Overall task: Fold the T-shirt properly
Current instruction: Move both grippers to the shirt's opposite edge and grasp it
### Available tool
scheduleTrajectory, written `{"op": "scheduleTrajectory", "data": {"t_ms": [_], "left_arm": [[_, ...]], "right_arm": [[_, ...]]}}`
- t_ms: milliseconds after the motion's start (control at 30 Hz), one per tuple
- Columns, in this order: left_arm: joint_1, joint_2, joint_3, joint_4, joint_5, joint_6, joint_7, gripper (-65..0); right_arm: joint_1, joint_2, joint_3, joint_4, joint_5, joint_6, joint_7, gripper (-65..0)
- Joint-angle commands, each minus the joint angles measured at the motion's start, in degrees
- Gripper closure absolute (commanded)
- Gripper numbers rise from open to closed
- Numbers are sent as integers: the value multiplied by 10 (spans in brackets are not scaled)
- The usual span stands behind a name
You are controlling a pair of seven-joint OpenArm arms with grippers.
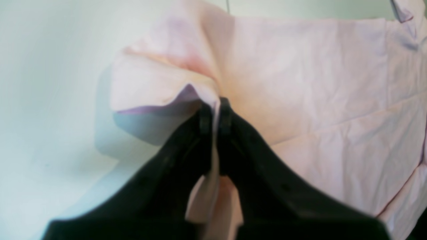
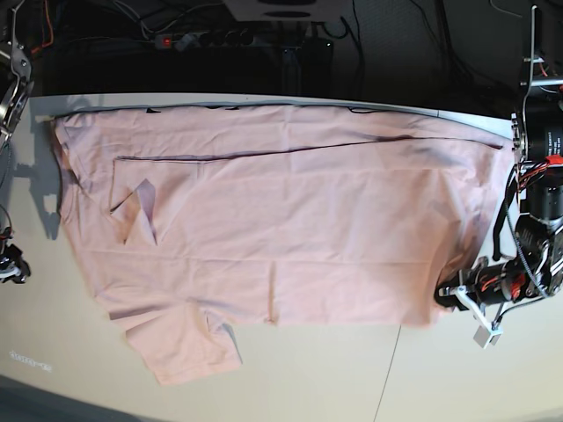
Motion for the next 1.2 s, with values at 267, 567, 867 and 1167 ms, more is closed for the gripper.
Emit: {"op": "scheduleTrajectory", "data": {"t_ms": [267,567,867,1167], "left_arm": [[-19,-9,-1,9,-22,-15,-6,0],[-19,-9,-1,9,-30,-15,-4,0],[-19,-8,-1,9,-30,-16,-4,0],[-19,-9,-1,9,-29,-17,-4,0]], "right_arm": [[114,-8,3,-245,-35,28,69,-408],[116,-82,3,-255,-64,29,76,-407],[119,-145,3,-252,-139,29,103,-407],[136,-166,-27,-249,-178,42,102,-404]]}}
